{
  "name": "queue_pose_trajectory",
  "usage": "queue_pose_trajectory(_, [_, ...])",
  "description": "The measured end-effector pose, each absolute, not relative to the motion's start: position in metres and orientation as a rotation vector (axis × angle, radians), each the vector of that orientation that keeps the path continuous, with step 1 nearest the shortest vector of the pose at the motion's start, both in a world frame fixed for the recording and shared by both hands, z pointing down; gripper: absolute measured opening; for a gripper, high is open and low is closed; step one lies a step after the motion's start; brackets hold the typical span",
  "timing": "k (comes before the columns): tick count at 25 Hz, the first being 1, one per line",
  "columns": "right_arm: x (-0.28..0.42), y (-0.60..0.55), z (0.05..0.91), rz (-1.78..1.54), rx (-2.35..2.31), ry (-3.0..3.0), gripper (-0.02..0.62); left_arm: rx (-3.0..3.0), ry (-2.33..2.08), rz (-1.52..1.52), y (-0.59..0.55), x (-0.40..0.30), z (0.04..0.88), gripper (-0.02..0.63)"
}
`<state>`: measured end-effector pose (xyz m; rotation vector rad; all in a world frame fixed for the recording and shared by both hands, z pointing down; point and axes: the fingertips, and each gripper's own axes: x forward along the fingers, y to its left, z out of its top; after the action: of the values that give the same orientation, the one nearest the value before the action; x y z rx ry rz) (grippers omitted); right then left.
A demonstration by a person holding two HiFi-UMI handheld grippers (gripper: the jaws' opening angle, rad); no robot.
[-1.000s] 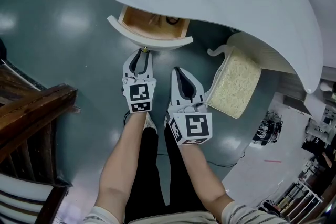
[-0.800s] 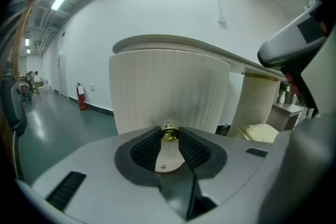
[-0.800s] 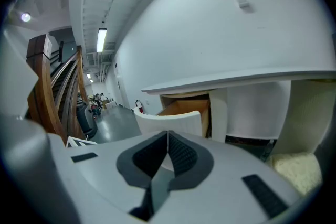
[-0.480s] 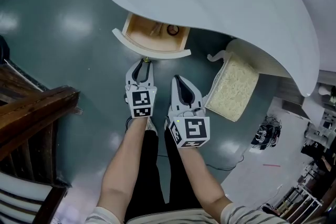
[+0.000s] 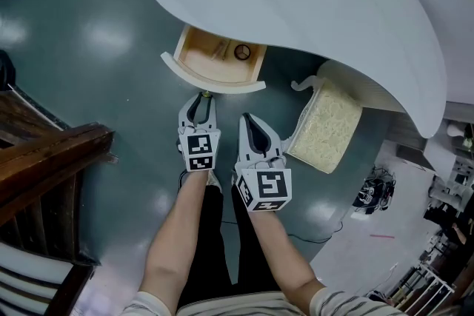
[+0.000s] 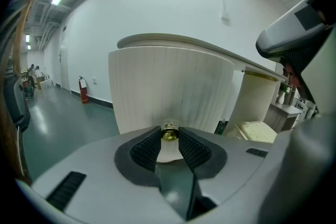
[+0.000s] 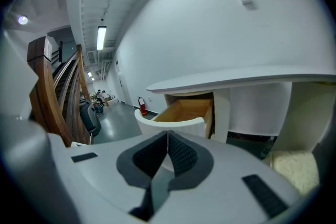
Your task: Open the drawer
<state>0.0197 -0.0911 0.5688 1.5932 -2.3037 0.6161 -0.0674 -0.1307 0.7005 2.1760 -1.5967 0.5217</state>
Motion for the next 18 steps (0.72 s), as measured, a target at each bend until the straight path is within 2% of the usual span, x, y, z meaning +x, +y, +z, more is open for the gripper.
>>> queue_pose_trajectory(18, [0.010,-0.070,0.567,0.687,1.580,-2.274,0.015,2.120,-1.548,0.596,-0.095,-0.076,0.704,0.104])
